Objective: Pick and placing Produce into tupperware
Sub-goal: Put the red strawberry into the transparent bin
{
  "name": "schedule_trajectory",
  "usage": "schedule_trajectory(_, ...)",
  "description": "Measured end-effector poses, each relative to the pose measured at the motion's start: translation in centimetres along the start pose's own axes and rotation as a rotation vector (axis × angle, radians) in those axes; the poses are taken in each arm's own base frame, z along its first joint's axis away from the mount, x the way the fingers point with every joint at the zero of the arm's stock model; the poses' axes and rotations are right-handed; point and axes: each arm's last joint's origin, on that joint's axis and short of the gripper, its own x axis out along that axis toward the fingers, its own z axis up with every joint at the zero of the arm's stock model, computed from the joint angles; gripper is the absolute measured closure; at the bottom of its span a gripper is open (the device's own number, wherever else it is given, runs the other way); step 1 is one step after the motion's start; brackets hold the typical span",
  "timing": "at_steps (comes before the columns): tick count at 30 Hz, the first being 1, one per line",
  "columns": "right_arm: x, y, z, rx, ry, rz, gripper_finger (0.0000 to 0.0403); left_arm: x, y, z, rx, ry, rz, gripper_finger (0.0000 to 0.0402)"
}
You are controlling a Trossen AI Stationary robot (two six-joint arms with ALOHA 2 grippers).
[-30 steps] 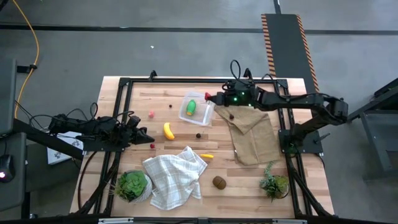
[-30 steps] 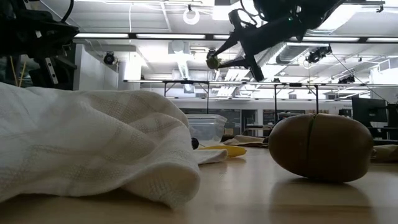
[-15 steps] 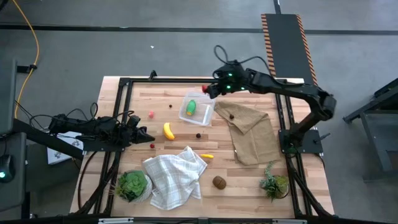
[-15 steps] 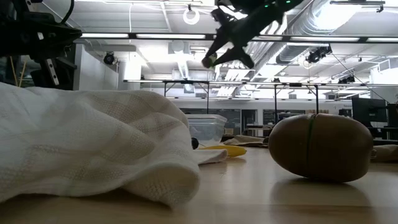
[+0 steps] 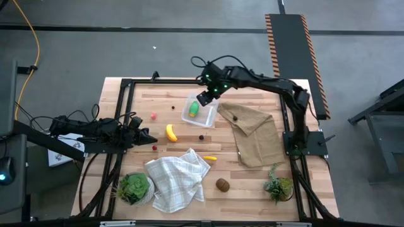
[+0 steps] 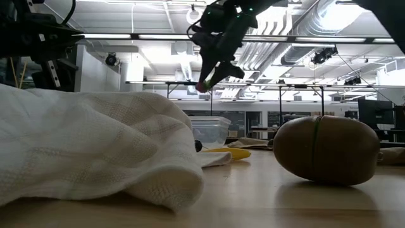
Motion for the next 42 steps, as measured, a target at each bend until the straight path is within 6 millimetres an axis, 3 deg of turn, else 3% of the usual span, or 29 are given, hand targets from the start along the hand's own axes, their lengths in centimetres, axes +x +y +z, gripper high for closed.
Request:
schedule_trajectory(5,0.9,0.4,0.6,-0.047,0.036,-0.036,0.0275,0.0,0.0,0.0,0.009,0.0,0.001,0.0401)
schedule_trajectory(17,3.8,0.6,-0.5,-0.157,0.134,-0.109,0.0275,0.0,0.0,0.0,0.03,-0.005,0.003,0.0401)
schedule_trajectory(32,9.2,1.0,-2.1,-0.191,0.246,-0.133,0.0275,0.0,0.0,0.0,0.051,-0.006,0.002,0.0401)
schedule_trajectory(42,9.8,1.6,-2.3,-0.168,0.232,-0.118,0.0275,0.0,0.0,0.0,0.052,-0.004,0.002,0.0401)
